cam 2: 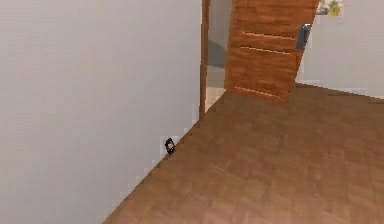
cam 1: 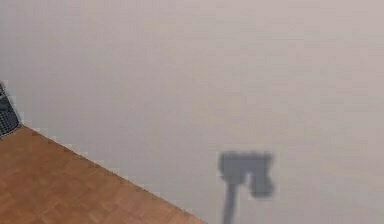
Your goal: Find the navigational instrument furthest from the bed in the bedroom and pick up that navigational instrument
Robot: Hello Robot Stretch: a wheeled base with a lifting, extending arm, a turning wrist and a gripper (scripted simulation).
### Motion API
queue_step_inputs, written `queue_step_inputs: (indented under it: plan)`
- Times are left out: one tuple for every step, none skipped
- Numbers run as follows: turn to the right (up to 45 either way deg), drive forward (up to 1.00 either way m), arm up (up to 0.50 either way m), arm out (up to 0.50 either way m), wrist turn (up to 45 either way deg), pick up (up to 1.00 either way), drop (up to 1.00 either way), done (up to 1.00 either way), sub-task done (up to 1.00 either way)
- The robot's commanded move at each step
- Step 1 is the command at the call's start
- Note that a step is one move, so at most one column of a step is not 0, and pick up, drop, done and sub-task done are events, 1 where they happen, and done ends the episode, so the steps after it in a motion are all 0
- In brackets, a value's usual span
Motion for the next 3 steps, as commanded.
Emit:
queue_step_inputs:
  plan:
    - [0.0, 0.15, 0.0, 0.0, 0.0, 0.0, 0.0, 0.0, 0.0]
    - [-45.0, 0.0, 0.0, 0.0, 0.0, 0.0, 0.0, 0.0, 0.0]
    - [-30.0, 0.0, 0.0, 0.0, 0.0, 0.0, 0.0, 0.0, 0.0]
